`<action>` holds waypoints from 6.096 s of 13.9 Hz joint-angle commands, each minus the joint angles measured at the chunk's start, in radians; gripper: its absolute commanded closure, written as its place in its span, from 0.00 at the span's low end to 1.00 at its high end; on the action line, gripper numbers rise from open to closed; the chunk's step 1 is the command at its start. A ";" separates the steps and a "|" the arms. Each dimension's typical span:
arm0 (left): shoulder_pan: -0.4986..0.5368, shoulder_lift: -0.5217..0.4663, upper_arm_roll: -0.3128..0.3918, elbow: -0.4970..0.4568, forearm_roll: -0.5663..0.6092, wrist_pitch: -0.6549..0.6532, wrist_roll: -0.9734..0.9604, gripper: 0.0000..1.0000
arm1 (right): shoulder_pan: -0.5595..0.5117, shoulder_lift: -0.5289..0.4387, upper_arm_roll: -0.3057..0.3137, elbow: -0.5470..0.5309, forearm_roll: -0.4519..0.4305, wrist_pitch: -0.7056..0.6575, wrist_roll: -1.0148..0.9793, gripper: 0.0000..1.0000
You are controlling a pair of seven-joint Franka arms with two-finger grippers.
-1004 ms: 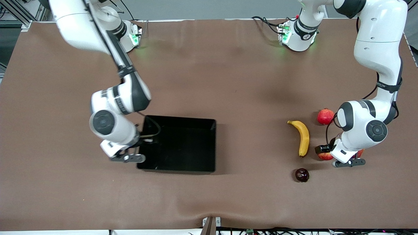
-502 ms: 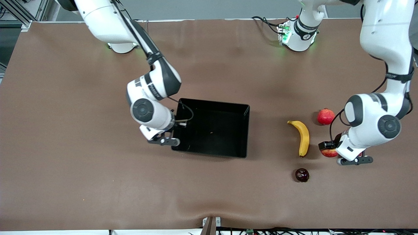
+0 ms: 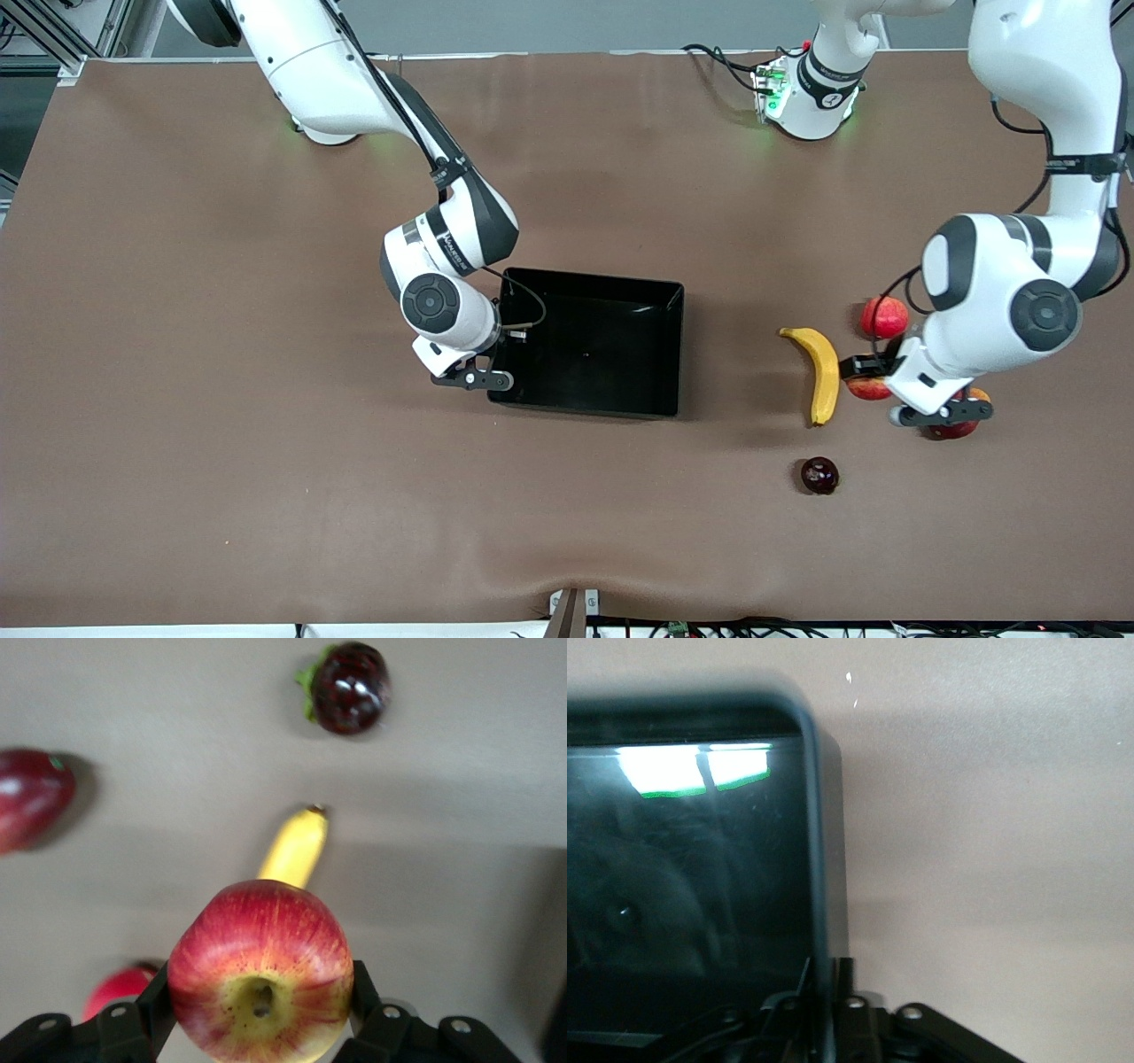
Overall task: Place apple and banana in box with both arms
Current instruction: 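Carry the apple toward the box while the right gripper releases and withdraws, then lower the apple into the box with the left gripper and open it, then move the left gripper to the yellow banana and grasp it, then carry the banana over the box with the left gripper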
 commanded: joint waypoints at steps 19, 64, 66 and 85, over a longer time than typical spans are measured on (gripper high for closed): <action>-0.386 0.294 -0.128 0.325 0.025 0.048 -0.900 1.00 | -0.504 -0.382 -0.017 0.014 0.013 -0.263 -0.485 0.00; 0.158 0.110 -0.139 -0.275 0.107 0.407 0.004 0.93 | -0.667 -0.640 0.018 0.036 -0.237 -0.730 -0.615 0.00; 0.154 0.081 -0.143 -0.275 0.107 0.383 -0.021 1.00 | -0.667 -0.652 0.014 0.034 -0.234 -0.766 -0.595 0.00; -0.314 0.308 -0.293 0.441 0.104 -0.034 -0.849 1.00 | -0.658 -0.683 0.020 0.022 -0.208 -0.698 -0.482 0.00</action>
